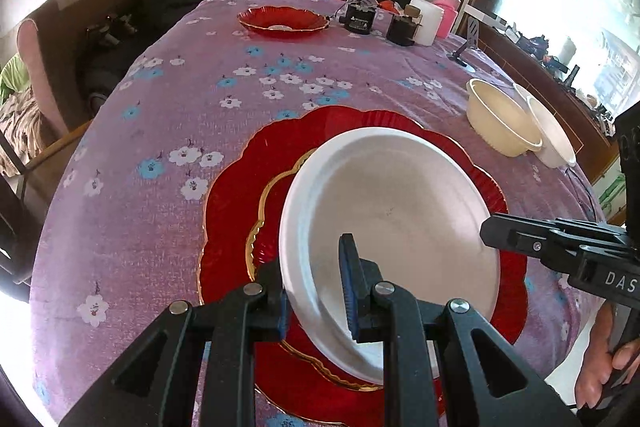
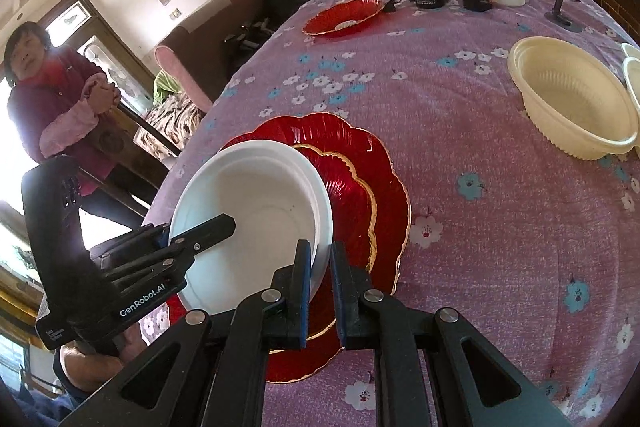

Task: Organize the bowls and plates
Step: 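Lower the white foam plate onto the red plate stack and release, then grasp the rim of the cream ribbed plastic bowl with the right gripper, then lift the cream ribbed bowl and carry it toward the plate stack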

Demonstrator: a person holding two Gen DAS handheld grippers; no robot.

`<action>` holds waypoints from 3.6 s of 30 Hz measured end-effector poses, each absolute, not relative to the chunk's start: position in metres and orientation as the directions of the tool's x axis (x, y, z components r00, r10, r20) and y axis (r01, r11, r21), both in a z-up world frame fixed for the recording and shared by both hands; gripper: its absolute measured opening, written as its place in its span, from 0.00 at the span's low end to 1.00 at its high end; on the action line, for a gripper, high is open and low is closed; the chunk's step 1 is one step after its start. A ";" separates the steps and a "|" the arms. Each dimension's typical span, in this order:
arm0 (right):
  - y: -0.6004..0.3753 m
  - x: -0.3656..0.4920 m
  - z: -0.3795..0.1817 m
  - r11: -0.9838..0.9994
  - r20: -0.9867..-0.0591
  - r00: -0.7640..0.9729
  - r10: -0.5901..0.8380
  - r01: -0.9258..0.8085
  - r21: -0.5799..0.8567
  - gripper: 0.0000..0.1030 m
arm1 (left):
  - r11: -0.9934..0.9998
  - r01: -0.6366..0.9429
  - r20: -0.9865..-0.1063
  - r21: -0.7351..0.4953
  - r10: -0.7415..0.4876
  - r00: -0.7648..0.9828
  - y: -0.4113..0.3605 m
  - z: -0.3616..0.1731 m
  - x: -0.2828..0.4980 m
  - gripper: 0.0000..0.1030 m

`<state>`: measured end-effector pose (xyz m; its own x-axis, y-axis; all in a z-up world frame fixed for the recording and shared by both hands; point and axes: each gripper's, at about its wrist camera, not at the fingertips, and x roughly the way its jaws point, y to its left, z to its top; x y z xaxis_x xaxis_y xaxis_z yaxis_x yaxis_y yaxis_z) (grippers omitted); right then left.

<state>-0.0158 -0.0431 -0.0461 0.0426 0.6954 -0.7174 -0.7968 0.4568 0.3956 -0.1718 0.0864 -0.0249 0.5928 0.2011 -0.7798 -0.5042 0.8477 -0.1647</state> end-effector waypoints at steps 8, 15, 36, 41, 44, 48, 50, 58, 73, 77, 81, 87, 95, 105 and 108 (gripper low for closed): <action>-0.044 -0.016 -0.047 0.461 -0.720 0.043 0.693 -0.793 0.397 0.11 | 0.844 -0.510 -0.781 -0.165 0.204 0.590 0.090 -0.029 -0.169 0.19; -0.046 -0.015 -0.048 0.463 -0.719 0.042 0.693 -0.791 0.400 0.11 | 0.835 -0.526 -0.781 -0.164 0.216 0.586 0.094 -0.027 -0.172 0.20; -0.065 -0.011 -0.036 0.466 -0.679 0.062 0.731 -0.773 0.431 0.12 | 0.828 -0.539 -0.771 -0.156 0.239 0.590 0.093 -0.016 -0.179 0.28; -0.078 -0.003 -0.033 0.475 -0.661 0.074 0.746 -0.755 0.452 0.12 | 0.828 -0.540 -0.769 -0.150 0.245 0.591 0.090 -0.012 -0.181 0.28; -0.090 0.009 -0.033 0.498 -0.653 0.095 0.751 -0.731 0.466 0.18 | 0.828 -0.541 -0.765 -0.146 0.252 0.593 0.087 -0.008 -0.182 0.28; -0.112 0.027 -0.035 0.538 -0.647 0.130 0.752 -0.687 0.488 0.21 | 0.830 -0.540 -0.759 -0.139 0.261 0.596 0.084 -0.003 -0.182 0.29; -0.124 0.036 -0.035 0.555 -0.641 0.148 0.753 -0.666 0.498 0.21 | 0.831 -0.539 -0.755 -0.137 0.264 0.600 0.082 0.001 -0.182 0.29; -0.166 0.067 -0.040 0.604 -0.621 0.209 0.755 -0.590 0.536 0.28 | 0.860 -0.497 -0.743 -0.114 0.258 0.617 0.060 0.016 -0.170 0.33; -0.200 0.145 -0.043 0.684 -0.619 0.306 0.723 -0.436 0.584 0.44 | 0.951 -0.262 -0.752 -0.163 0.053 0.657 -0.019 0.045 -0.086 0.37; -0.186 0.173 -0.050 0.723 -0.655 0.315 0.687 -0.387 0.572 0.44 | 0.955 -0.255 -0.765 -0.148 0.053 0.642 -0.026 0.042 -0.077 0.37; -0.170 0.189 -0.059 0.739 -0.679 0.303 0.668 -0.372 0.561 0.44 | 0.952 -0.267 -0.783 -0.146 0.054 0.620 -0.018 0.042 -0.068 0.37; -0.159 0.188 -0.065 0.736 -0.702 0.267 0.660 -0.419 0.533 0.12 | 0.948 -0.293 -0.791 -0.126 0.082 0.606 0.000 0.048 -0.056 0.41; -0.183 0.154 -0.046 0.645 -0.682 0.157 0.715 -0.525 0.555 0.10 | 0.945 -0.292 -0.809 -0.150 0.053 0.585 0.003 0.035 -0.041 0.41; -0.213 0.120 -0.061 0.616 -0.695 0.069 0.716 -0.530 0.583 0.13 | 0.965 -0.249 -0.851 -0.086 0.060 0.523 -0.023 0.010 -0.002 0.45; -0.219 0.116 -0.056 0.636 -0.693 0.126 0.710 -0.539 0.553 0.29 | 0.963 -0.260 -0.857 -0.068 0.078 0.510 -0.026 0.003 0.007 0.45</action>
<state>0.1162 -0.2190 -0.0562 0.1263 0.7100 -0.6928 -0.5386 0.6356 0.5531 0.0066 -0.0259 0.0034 0.5102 0.0775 -0.8566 -0.2600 0.9632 -0.0677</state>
